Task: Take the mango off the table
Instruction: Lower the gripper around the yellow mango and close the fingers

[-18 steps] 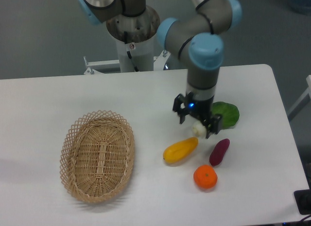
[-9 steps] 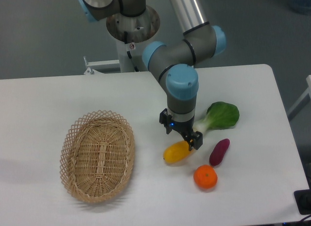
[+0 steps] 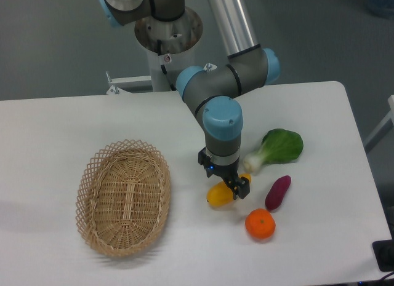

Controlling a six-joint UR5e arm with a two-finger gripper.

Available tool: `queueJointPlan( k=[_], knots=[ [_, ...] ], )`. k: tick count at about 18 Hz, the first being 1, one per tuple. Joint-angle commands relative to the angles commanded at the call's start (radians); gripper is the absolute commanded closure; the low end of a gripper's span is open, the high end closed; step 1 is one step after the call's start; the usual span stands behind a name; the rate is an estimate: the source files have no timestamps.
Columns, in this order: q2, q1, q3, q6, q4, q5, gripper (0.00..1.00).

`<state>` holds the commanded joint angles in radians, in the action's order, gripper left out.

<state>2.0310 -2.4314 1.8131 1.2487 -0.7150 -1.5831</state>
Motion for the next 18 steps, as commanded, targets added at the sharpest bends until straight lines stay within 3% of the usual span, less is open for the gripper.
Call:
queueJointPlan(
  k=[10,12,13,18],
  knots=[
    [0.028,0.018,0.006,-0.012,0.014,-0.024,0.00],
    [0.025,0.020,0.006,-0.032,0.012,-0.034,0.29],
    [0.023,0.020,0.006,-0.034,0.012,-0.034,0.36],
    [0.014,0.018,0.003,-0.046,0.011,-0.034,0.52]
  ],
)
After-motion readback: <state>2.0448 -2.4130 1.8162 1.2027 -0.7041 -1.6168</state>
